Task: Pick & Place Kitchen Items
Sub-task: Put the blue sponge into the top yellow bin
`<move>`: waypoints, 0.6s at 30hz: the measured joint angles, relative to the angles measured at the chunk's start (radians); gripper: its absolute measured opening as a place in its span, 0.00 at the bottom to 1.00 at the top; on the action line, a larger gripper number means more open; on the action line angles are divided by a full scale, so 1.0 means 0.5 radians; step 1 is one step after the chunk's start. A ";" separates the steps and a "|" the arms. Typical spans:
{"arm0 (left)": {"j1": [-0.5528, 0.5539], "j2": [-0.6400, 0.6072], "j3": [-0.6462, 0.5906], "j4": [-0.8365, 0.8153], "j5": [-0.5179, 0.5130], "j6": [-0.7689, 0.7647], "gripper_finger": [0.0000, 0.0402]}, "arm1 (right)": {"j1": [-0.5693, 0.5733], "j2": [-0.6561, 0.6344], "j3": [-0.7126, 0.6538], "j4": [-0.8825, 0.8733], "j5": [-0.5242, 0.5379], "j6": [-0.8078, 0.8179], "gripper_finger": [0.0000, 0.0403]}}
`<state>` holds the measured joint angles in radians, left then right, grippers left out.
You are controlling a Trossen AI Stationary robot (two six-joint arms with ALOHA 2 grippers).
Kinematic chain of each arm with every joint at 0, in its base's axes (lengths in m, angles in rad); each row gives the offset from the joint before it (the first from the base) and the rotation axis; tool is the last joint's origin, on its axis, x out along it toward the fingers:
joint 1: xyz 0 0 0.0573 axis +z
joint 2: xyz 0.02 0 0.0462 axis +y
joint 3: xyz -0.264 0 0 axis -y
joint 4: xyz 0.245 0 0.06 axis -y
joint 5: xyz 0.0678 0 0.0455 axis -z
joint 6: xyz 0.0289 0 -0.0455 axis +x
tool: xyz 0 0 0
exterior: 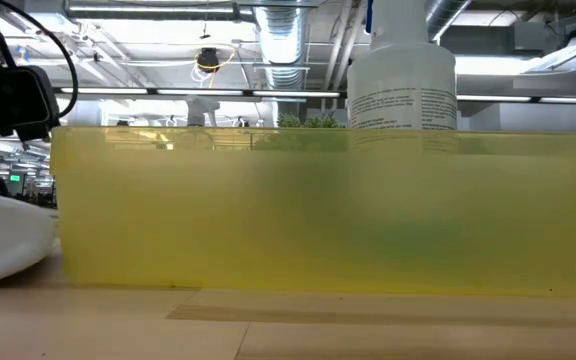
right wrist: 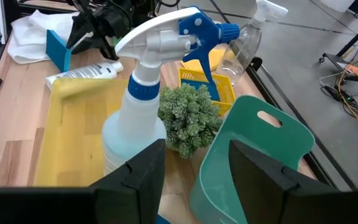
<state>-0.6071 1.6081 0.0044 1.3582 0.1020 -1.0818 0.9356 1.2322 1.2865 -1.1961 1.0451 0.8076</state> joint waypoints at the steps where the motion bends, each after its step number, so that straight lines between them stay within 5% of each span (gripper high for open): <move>1: 0.000 0.000 0.000 0.009 0.000 0.006 0.19 | 0.000 0.000 0.000 0.000 -0.001 -0.003 0.42; 18: 0.014 -0.010 0.000 0.413 -0.008 0.535 0.32 | 0.000 0.000 0.000 -0.001 -0.002 -0.008 0.42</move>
<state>-0.6003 1.6032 0.0045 1.5648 0.0978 -0.8145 0.9356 1.2324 1.2865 -1.1965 1.0439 0.8036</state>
